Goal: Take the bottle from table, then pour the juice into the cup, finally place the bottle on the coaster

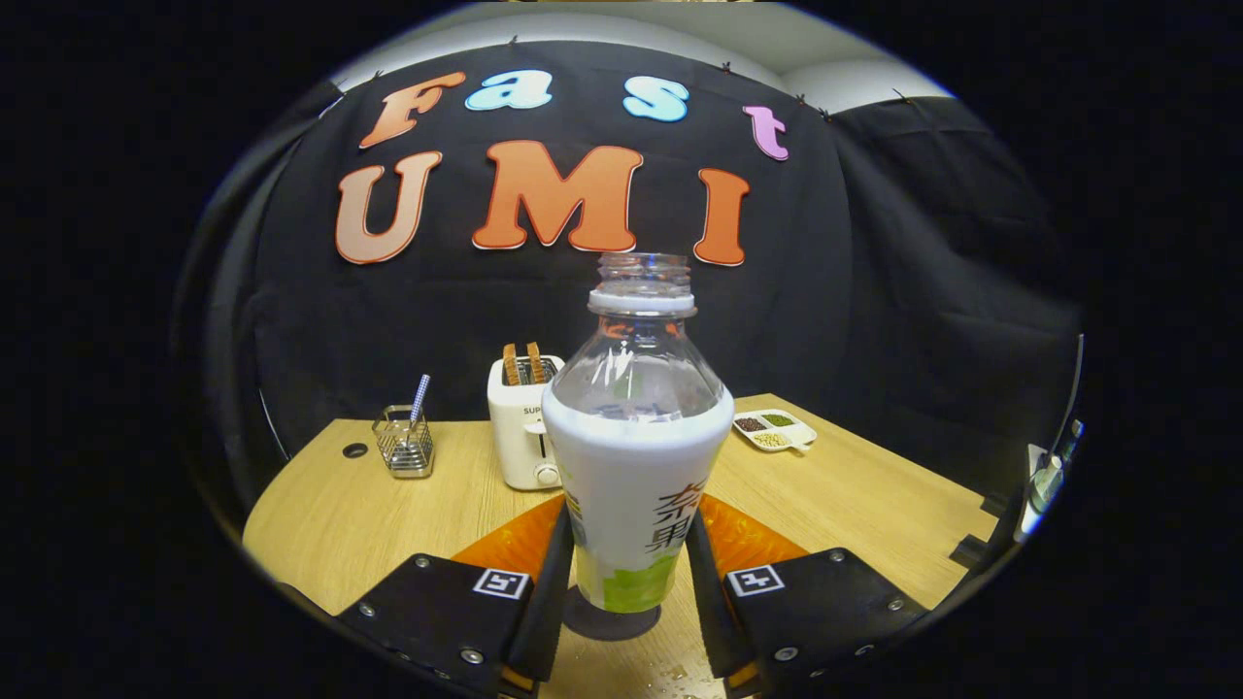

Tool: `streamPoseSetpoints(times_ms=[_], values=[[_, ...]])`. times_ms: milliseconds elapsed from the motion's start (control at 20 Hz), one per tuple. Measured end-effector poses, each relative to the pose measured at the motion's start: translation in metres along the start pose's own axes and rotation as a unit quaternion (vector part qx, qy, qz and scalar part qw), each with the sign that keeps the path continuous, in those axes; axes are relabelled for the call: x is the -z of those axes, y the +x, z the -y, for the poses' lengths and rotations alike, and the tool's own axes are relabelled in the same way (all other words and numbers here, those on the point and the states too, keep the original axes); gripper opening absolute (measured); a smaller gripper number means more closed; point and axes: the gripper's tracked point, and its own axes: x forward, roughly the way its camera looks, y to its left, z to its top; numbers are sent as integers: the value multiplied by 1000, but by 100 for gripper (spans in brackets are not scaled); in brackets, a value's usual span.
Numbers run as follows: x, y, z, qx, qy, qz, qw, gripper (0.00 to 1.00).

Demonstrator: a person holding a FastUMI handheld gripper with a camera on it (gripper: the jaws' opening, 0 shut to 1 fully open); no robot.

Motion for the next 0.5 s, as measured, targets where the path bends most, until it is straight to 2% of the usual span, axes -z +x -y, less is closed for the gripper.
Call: streamPoseSetpoints(times_ms=[300,500], values=[[56,26,-18,-8,-30,-55,998,60],[76,33,-24,-11,-11,-67,998,60]])
